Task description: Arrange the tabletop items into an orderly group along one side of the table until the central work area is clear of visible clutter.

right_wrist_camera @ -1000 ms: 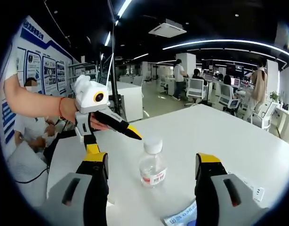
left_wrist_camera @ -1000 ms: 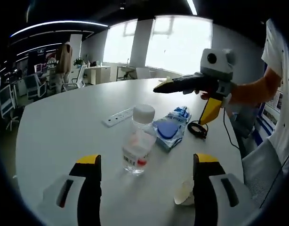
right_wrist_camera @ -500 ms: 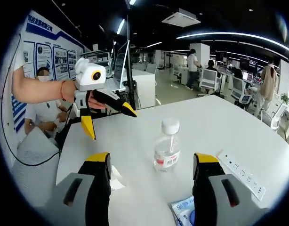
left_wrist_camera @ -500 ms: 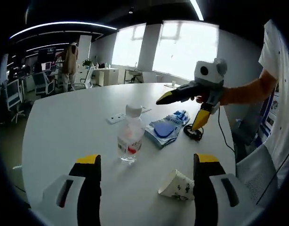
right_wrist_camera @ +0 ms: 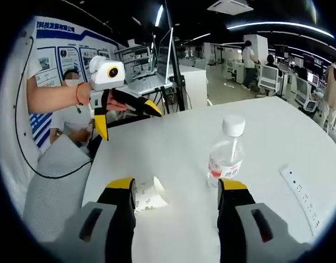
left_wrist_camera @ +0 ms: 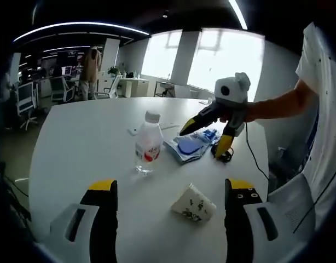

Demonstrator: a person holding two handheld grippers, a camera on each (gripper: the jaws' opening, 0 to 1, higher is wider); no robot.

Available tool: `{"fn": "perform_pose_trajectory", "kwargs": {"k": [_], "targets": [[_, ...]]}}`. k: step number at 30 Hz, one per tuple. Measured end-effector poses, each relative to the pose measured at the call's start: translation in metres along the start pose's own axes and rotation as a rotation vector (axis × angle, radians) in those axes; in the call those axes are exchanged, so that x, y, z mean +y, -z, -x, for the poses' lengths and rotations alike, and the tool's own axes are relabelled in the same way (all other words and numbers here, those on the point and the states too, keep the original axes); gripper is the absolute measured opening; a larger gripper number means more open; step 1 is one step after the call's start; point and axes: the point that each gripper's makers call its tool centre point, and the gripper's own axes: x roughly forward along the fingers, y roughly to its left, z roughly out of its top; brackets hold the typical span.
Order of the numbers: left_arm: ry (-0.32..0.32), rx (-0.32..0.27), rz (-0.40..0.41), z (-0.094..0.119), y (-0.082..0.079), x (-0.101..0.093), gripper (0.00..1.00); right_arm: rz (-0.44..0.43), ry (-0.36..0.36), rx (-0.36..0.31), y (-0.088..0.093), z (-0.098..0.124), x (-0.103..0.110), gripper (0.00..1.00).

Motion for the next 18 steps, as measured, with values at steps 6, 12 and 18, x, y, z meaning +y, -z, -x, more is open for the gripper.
{"fn": "perform_pose_trajectory", "kwargs": {"k": [6, 12, 18], "targets": [[-0.015, -0.015, 0.027, 0.007, 0.006, -0.006, 0.82, -0.006, -0.142, 0.056, 0.008, -0.014, 0.015, 0.47], [-0.025, -0.018, 0.049, 0.016, 0.014, -0.013, 0.82, -0.023, -0.254, 0.103, 0.016, -0.029, 0.019, 0.37], [-0.045, -0.019, 0.075, 0.02, 0.021, -0.014, 0.82, -0.022, -0.369, 0.175, 0.03, -0.038, 0.028, 0.26]]}}
